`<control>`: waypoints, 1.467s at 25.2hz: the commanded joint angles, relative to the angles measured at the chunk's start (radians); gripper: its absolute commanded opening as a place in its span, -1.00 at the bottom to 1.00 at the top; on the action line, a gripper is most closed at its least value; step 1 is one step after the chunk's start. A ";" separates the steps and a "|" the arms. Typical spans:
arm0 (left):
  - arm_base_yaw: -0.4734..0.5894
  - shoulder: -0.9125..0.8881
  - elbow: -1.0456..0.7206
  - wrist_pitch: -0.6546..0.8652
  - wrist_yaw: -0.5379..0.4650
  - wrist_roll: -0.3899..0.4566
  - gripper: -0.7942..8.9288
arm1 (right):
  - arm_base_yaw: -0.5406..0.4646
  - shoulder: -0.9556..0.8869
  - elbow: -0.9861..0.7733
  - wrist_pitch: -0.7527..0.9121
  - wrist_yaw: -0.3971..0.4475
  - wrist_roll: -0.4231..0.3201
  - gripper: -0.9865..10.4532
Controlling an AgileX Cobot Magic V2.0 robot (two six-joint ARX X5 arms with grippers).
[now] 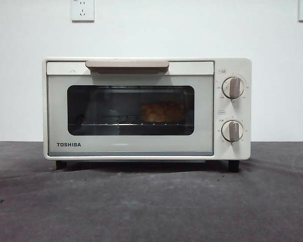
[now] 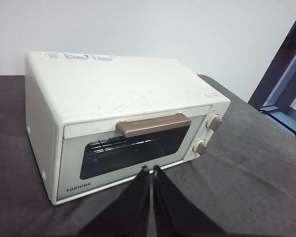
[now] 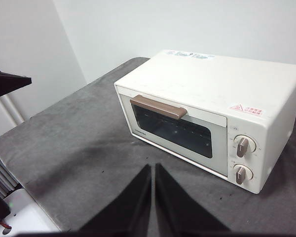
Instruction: The left arm flap open the oven, the right arm pick bread and place it into oven, the left arm flap close the oven
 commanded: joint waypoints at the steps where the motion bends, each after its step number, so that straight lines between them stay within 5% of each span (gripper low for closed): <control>1: 0.000 -0.001 -0.022 0.043 -0.001 0.013 -0.79 | 0.006 0.003 0.017 0.010 0.001 -0.002 -0.81; 9: 0.013 -0.179 -0.418 0.420 -0.020 0.034 -0.79 | 0.006 0.003 0.017 0.010 0.001 -0.002 -0.81; 13: 0.039 -0.301 -0.621 0.550 -0.144 -0.026 -0.79 | 0.006 0.003 0.017 0.011 0.001 -0.002 -0.81; 28: 0.048 -0.396 -0.797 0.487 -0.549 -0.027 -0.79 | 0.006 0.003 0.017 0.010 0.001 -0.002 -0.81; 37: 0.048 -0.396 -0.797 0.426 -0.582 -0.006 -0.79 | 0.006 0.003 0.017 0.010 0.001 -0.002 -0.81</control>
